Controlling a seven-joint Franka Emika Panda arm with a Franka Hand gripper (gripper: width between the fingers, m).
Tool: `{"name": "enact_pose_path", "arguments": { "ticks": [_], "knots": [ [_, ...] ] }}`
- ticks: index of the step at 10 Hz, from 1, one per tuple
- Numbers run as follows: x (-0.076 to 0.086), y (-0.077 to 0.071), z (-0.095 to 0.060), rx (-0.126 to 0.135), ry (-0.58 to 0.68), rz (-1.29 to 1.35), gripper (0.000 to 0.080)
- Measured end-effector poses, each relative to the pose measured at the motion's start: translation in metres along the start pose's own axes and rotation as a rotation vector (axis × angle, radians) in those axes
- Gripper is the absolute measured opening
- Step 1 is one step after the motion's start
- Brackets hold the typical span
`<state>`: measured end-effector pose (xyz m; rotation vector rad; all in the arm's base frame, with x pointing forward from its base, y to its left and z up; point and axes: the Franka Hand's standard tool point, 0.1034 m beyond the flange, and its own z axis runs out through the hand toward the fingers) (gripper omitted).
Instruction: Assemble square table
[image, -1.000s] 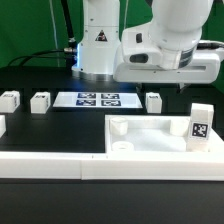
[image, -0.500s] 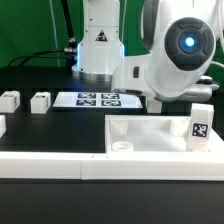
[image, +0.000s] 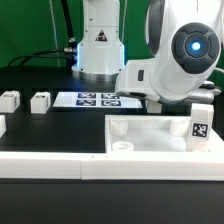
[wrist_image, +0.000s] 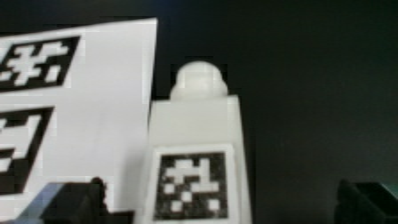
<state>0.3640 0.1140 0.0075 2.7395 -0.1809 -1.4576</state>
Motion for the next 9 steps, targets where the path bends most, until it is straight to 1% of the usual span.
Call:
{"name": "enact_pose_path", "arguments": {
  "ticks": [5,7,8,9],
  "knots": [
    [0.0018,0.0036,0.0014,0.006,0.002,0.008,0.0649],
    [0.0022,0.0050,0.0010,0.009,0.002,0.010,0.0387],
    [0.0024,0.0055,0.0008,0.011,0.002,0.011,0.0387],
    [0.0025,0.0060,0.0006,0.012,0.002,0.012,0.0288]
  ]
}}
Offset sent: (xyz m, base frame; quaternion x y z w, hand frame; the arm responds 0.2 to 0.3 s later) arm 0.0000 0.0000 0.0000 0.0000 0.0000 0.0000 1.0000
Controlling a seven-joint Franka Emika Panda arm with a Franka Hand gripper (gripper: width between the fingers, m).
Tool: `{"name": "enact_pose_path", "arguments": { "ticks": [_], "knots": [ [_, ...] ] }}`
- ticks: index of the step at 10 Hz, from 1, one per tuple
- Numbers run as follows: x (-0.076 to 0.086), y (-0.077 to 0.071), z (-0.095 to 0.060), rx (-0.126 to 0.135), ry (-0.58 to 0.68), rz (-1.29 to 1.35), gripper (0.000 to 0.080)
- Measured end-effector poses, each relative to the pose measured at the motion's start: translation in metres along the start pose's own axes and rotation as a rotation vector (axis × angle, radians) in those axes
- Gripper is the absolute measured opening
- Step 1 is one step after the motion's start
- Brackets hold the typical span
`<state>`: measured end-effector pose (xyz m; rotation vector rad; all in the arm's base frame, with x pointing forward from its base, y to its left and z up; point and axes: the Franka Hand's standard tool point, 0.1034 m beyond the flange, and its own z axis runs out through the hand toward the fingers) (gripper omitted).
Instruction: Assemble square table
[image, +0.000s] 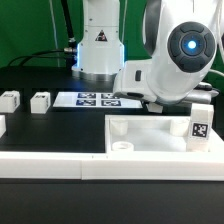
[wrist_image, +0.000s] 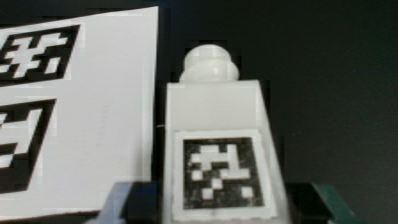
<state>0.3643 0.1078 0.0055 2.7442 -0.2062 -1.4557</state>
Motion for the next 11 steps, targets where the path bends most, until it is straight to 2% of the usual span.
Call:
{"name": "enact_pose_path", "arguments": {
  "ticks": [8,9,10,11],
  "knots": [
    [0.001,0.003,-0.001,0.008,-0.001,0.006,0.0290],
    [0.001,0.007,-0.006,0.013,0.004,0.008,0.0290],
    [-0.010,0.024,-0.035,0.022,-0.007,-0.032,0.0290],
    [-0.017,0.042,-0.064,0.038,0.040,-0.046,0.0290]
  ]
}}
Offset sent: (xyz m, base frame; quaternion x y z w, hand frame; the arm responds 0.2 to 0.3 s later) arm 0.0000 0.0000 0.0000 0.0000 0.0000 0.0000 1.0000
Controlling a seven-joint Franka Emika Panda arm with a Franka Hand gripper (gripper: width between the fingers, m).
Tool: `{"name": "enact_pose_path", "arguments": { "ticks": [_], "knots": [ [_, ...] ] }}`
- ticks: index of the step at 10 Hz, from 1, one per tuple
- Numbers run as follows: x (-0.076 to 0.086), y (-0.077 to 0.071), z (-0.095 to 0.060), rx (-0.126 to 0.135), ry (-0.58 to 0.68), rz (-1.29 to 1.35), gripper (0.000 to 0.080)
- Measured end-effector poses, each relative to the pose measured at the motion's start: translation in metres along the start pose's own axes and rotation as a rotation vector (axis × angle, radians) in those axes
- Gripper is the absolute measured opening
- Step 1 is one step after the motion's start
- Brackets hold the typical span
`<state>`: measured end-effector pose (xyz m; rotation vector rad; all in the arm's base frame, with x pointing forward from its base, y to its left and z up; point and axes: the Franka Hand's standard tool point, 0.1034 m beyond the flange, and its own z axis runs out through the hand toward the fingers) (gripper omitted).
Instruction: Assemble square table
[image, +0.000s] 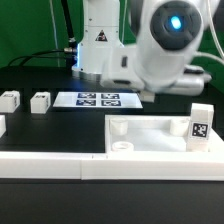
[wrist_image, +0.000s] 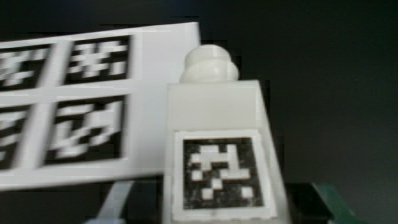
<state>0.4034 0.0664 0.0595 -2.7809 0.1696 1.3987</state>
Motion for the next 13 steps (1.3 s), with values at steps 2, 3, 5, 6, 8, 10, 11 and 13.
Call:
{"name": "enact_pose_path", "arguments": {
  "ticks": [2,3,5,6,8,10,11,13],
  "knots": [
    [-0.025,0.031,-0.052,0.063,0.062,0.027,0.0290],
    [-0.029,0.041,-0.072,0.078,0.123,0.035,0.0290],
    [-0.026,0.045,-0.084,0.073,0.262,0.030,0.0290],
    [-0.023,0.043,-0.085,0.076,0.323,0.025,0.0290],
    [-0.015,0.042,-0.093,0.089,0.468,0.019,0.0290],
    [0.027,0.055,-0.133,0.142,0.617,0.037,0.0290],
    [0.037,0.062,-0.157,0.136,0.702,0.032,0.0290],
    [0.047,0.075,-0.184,0.100,0.923,0.024,0.0290]
  ]
}}
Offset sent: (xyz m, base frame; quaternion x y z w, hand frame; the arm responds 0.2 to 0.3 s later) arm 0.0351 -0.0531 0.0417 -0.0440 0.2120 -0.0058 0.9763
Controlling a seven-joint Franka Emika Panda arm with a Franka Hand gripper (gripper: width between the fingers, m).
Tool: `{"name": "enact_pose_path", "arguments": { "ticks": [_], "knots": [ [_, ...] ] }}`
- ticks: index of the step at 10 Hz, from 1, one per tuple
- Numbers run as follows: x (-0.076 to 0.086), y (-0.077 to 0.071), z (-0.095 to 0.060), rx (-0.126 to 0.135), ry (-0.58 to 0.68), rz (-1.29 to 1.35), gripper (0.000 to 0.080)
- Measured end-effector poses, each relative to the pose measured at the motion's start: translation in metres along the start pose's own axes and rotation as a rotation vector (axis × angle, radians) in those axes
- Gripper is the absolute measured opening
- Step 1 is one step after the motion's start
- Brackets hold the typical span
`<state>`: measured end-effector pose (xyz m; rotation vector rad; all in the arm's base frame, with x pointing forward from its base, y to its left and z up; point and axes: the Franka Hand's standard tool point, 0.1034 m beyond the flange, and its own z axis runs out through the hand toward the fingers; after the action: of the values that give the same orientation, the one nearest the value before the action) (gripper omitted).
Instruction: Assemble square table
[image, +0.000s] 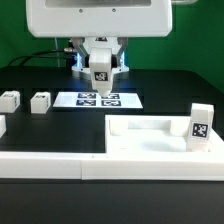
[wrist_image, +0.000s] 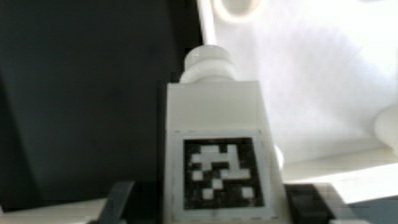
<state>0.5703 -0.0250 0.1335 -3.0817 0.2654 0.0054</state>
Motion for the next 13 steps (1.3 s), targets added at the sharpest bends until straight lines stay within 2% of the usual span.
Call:
{"name": "enact_pose_path", "arguments": {
  "ticks": [1,3,4,5,6,8,10,11,13],
  "knots": [
    [-0.005,0.000,0.003,-0.007,0.069,-0.005,0.0290],
    [0.004,0.004,0.002,-0.032,0.234,-0.010,0.0290],
    [0.003,0.006,0.004,-0.042,0.287,-0.014,0.0290],
    [0.001,0.005,0.006,-0.039,0.268,-0.013,0.0290],
    [0.006,0.001,0.003,-0.024,0.284,-0.001,0.0290],
    [0.029,0.000,0.002,-0.012,0.363,0.020,0.0290],
    [0.048,-0.010,0.010,-0.012,0.402,0.050,0.0290],
    [0.053,-0.012,0.010,-0.009,0.409,0.060,0.0290],
    [0.052,-0.011,0.011,-0.011,0.407,0.060,0.0290]
  ]
}}
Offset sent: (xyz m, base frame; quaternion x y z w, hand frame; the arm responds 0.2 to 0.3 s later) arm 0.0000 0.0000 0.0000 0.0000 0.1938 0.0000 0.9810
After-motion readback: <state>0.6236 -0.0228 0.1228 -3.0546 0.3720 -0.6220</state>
